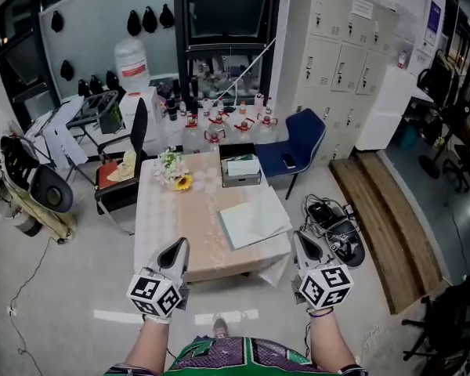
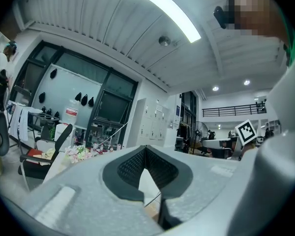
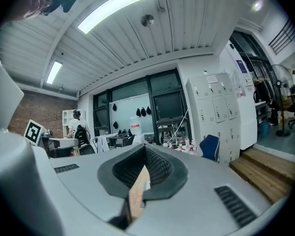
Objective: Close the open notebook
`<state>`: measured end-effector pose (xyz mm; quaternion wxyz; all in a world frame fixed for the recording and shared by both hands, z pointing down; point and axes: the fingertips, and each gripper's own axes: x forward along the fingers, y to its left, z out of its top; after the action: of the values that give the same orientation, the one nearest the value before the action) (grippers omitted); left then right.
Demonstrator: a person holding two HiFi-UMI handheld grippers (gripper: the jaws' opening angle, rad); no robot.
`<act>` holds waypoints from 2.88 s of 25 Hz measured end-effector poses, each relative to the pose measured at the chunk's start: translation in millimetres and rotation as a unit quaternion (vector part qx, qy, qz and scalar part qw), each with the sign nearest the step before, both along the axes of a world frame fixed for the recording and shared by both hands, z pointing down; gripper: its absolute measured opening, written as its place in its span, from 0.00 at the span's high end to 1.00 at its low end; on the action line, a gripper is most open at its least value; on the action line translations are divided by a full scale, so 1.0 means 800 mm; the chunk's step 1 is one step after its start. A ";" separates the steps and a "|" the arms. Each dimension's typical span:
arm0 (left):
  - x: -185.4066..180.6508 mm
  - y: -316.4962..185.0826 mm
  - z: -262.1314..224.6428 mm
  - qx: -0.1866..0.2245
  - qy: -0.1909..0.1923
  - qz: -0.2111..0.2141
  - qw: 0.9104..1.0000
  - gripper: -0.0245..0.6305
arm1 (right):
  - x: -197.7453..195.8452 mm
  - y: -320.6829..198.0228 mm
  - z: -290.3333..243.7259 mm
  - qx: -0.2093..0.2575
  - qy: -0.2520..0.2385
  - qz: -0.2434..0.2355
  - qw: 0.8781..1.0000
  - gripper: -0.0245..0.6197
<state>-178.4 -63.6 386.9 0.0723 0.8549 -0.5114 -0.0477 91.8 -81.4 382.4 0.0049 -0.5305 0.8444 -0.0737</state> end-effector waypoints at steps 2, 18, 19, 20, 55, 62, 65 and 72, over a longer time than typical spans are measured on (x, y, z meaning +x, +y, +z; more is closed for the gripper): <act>-0.009 -0.013 0.003 -0.002 0.001 0.002 1.000 0.94 | -0.008 -0.011 -0.003 0.002 0.001 0.001 1.000 0.96; -0.068 -0.124 0.009 -0.009 0.010 0.028 1.000 0.94 | -0.069 -0.106 0.000 -0.008 0.018 0.025 1.000 0.96; -0.070 -0.129 0.010 -0.009 0.011 0.031 0.999 0.94 | -0.071 -0.110 0.001 -0.009 0.018 0.027 0.999 0.96; -0.071 -0.135 0.012 -0.009 0.012 0.034 0.999 0.94 | -0.073 -0.114 0.003 -0.009 0.019 0.030 0.999 0.96; 0.027 -0.265 0.021 -0.011 0.006 0.048 0.999 0.94 | -0.014 -0.265 0.025 -0.006 0.012 -0.016 1.000 0.90; 0.049 -0.271 0.020 -0.012 -0.001 0.042 0.999 0.94 | 0.004 -0.303 0.047 -0.020 0.016 -0.043 0.999 0.74; 0.059 -0.264 0.034 -0.026 -0.007 0.043 0.999 0.94 | 0.014 -0.308 0.078 -0.050 0.025 -0.053 0.997 0.74; 0.078 -0.273 0.053 -0.043 -0.015 0.047 0.998 0.94 | 0.045 -0.333 0.164 -0.130 0.028 -0.066 0.989 0.74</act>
<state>-116.0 -282.2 429.0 0.1034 0.8747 -0.4735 -0.0095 127.9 -347.4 513.6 -0.0928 -0.4718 0.8606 -0.1681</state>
